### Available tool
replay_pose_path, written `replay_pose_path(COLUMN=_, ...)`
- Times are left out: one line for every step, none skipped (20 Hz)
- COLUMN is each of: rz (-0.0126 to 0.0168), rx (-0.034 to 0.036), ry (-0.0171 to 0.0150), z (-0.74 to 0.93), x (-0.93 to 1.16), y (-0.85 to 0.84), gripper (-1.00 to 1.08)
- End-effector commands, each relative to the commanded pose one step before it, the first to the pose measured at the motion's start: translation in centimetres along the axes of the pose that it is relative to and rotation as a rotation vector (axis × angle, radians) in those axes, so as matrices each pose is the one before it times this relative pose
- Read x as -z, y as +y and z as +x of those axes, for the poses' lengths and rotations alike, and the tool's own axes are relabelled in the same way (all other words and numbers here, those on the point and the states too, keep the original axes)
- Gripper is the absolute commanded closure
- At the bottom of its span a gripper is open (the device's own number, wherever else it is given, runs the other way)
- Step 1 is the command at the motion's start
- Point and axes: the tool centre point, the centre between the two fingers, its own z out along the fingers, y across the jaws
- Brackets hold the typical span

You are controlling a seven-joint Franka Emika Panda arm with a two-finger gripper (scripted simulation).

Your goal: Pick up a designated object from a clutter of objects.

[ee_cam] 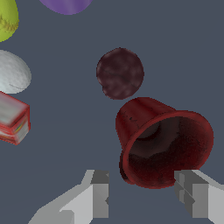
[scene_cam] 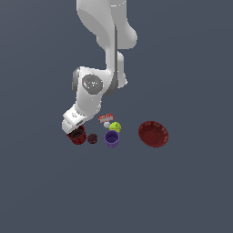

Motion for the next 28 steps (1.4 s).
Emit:
replay_pose_path(rz=-0.00315, rx=0.04539, ry=-0.00908, z=-0.222, x=-0.898, y=-0.173, gripper=-0.20)
replay_pose_path(rz=-0.00042, rx=0.01215, ry=-0.00251, z=-0.060, x=-0.254, y=-0.063, gripper=-0.20)
replay_pose_path(rz=-0.00030, rx=0.00996, ry=-0.00203, z=-0.047, x=-0.207, y=-0.053, gripper=-0.20)
replay_pose_path(rz=-0.00021, rx=0.00778, ry=-0.00156, z=-0.035, x=-0.161, y=-0.043, gripper=-0.20)
replay_pose_path(rz=-0.00014, rx=0.00554, ry=-0.00110, z=-0.026, x=-0.115, y=-0.031, gripper=-0.20)
replay_pose_path(rz=-0.00008, rx=0.00332, ry=-0.00065, z=-0.016, x=-0.069, y=-0.019, gripper=-0.20)
replay_pose_path(rz=-0.00003, rx=0.00117, ry=-0.00023, z=-0.002, x=-0.023, y=-0.007, gripper=-0.20)
replay_pose_path(rz=0.00110, rx=-0.00717, ry=0.00092, z=0.013, x=0.100, y=0.013, gripper=-0.20)
replay_pose_path(rz=0.00000, rx=0.00000, ry=0.00000, z=-0.005, x=-0.036, y=0.001, gripper=-0.20)
replay_pose_path(rz=0.00000, rx=0.00000, ry=0.00000, z=-0.014, x=-0.108, y=0.002, gripper=-0.20)
replay_pose_path(rz=-0.00010, rx=0.00068, ry=-0.00008, z=0.013, x=-0.175, y=-0.004, gripper=-0.20)
replay_pose_path(rz=-0.00008, rx=0.00068, ry=-0.00006, z=0.003, x=-0.247, y=-0.004, gripper=-0.20)
replay_pose_path(rz=-0.00006, rx=0.00069, ry=-0.00004, z=-0.008, x=-0.319, y=-0.006, gripper=-0.20)
replay_pose_path(rz=-0.00007, rx=0.00109, ry=-0.00003, z=0.001, x=-0.389, y=-0.013, gripper=-0.20)
replay_pose_path(rz=-0.00003, rx=0.00120, ry=0.00001, z=-0.004, x=-0.442, y=-0.019, gripper=-0.20)
replay_pose_path(rz=0.00001, rx=0.00098, ry=0.00004, z=-0.009, x=-0.389, y=-0.020, gripper=-0.20)
replay_pose_path(rz=0.00003, rx=0.00084, ry=0.00006, z=-0.007, x=-0.318, y=-0.019, gripper=-0.20)
replay_pose_path(rz=0.00003, rx=0.00069, ry=0.00006, z=-0.005, x=-0.247, y=-0.017, gripper=-0.20)
replay_pose_path(rz=0.00003, rx=0.00048, ry=0.00005, z=-0.004, x=-0.177, y=-0.013, gripper=-0.20)
replay_pose_path(rz=0.00000, rx=0.00000, ry=0.00000, z=-0.018, x=-0.105, y=-0.006, gripper=-0.20)
replay_pose_path(rz=0.00004, rx=0.00048, ry=0.00006, z=0.019, x=-0.036, y=-0.006, gripper=-0.20)
replay_pose_path(rz=0.00000, rx=0.00000, ry=0.00000, z=0.000, x=0.000, y=0.000, gripper=1.08)
replay_pose_path(rz=0.00000, rx=0.00000, ry=0.00000, z=0.000, x=0.000, y=0.000, gripper=1.08)
replay_pose_path(rz=0.00000, rx=0.00000, ry=0.00000, z=0.000, x=0.000, y=0.000, gripper=1.08)
replay_pose_path(rz=0.00000, rx=0.00000, ry=0.00000, z=0.000, x=0.000, y=0.000, gripper=1.08)
replay_pose_path(rz=0.00000, rx=0.00000, ry=0.00000, z=0.000, x=0.000, y=0.000, gripper=1.08)
replay_pose_path(rz=0.00000, rx=0.00000, ry=0.00000, z=0.000, x=0.000, y=0.000, gripper=1.08)
replay_pose_path(rz=0.00000, rx=0.00000, ry=0.00000, z=0.000, x=0.000, y=0.000, gripper=1.08)
